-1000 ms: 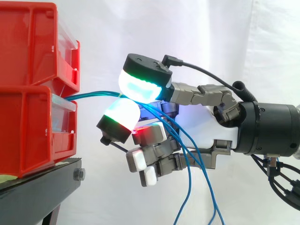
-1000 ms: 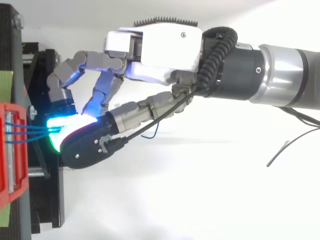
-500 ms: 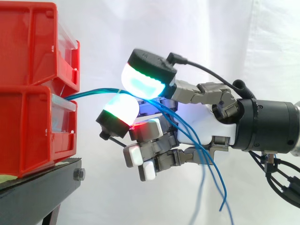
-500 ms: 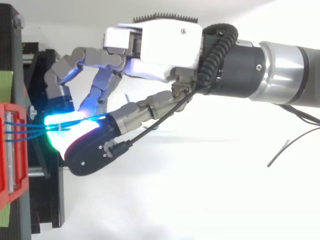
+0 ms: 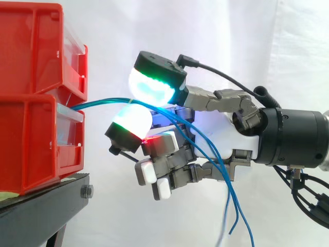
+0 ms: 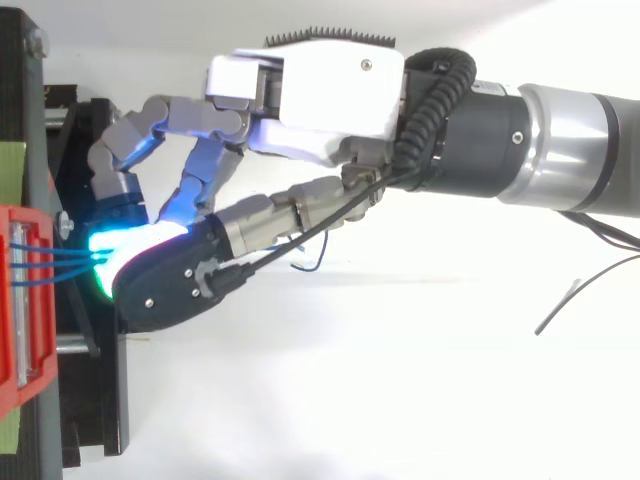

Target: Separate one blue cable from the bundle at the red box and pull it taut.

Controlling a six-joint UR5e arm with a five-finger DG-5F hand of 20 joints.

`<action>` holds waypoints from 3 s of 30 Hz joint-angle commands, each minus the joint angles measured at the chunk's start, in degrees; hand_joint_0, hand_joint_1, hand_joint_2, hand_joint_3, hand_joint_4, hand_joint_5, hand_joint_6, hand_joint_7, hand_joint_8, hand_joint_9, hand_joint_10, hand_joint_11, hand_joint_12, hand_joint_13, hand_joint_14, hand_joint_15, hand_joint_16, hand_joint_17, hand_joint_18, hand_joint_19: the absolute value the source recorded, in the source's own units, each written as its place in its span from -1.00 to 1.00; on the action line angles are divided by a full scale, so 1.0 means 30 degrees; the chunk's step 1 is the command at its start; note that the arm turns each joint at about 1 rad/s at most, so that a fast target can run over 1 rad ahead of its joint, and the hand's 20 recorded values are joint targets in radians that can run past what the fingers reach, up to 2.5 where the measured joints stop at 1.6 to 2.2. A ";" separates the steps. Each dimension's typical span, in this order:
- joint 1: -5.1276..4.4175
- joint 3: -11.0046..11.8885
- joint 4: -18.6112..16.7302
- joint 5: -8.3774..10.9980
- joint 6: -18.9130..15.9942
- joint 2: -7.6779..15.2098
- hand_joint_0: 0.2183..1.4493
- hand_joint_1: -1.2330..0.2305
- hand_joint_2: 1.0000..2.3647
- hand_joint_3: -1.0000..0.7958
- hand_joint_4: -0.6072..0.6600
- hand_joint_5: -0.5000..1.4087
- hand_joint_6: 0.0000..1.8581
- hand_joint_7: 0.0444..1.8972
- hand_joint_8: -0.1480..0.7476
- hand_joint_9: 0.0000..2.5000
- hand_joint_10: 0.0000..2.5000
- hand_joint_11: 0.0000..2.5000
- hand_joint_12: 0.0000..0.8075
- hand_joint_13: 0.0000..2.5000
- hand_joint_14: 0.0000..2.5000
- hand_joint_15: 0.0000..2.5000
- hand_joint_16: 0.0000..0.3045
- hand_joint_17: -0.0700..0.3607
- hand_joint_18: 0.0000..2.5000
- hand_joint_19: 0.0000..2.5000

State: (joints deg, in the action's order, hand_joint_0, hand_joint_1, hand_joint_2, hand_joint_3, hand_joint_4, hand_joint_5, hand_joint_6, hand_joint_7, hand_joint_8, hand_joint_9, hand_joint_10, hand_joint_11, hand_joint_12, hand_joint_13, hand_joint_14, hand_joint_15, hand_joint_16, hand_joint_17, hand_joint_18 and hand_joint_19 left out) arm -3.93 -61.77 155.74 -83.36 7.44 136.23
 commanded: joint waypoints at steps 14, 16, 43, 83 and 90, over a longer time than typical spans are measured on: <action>-0.0037 -0.0007 0.0031 0.0013 0.0041 0.0001 -0.09 -0.53 -1.00 -0.44 0.11 -0.69 -0.01 0.18 -0.04 -0.23 -0.98 -0.07 -0.08 -0.27 -0.98 -0.46 -0.66 -0.13 -0.32 -0.39; -0.0037 -0.0007 0.0031 0.0042 0.0070 0.0001 -0.15 -0.52 -1.00 -0.44 0.15 -0.68 -0.02 0.18 -0.02 -0.21 -0.98 -0.07 -0.08 -0.27 -0.98 -0.45 -0.66 -0.13 -0.31 -0.39; -0.0095 -0.0007 0.0236 0.0042 0.0099 0.0001 -0.18 -0.53 -0.98 -0.21 0.02 -0.68 -0.02 0.31 -0.02 -0.16 -0.98 -0.04 -0.06 -0.23 -0.98 -0.44 -0.65 -0.12 -0.27 -0.35; -0.0154 -0.0007 0.0353 0.0130 0.0099 0.0001 -0.38 -0.33 -0.97 -0.01 0.18 -0.66 -0.03 0.25 0.03 -0.11 -0.98 -0.02 0.01 -0.20 -0.98 -0.41 -0.62 -0.08 -0.23 -0.28; -0.0183 -0.0036 0.0353 0.0071 0.0099 0.0001 -0.26 -0.50 -0.98 -0.15 0.08 -0.69 -0.01 0.22 -0.02 -0.17 -0.98 -0.02 -0.03 -0.25 -0.98 -0.41 -0.65 -0.11 -0.28 -0.30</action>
State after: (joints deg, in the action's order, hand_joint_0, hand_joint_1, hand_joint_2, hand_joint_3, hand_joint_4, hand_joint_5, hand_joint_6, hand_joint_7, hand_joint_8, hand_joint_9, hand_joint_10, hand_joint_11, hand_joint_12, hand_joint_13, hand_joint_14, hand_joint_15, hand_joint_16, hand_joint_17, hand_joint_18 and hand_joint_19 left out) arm -4.47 -61.79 156.80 -83.06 7.73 136.23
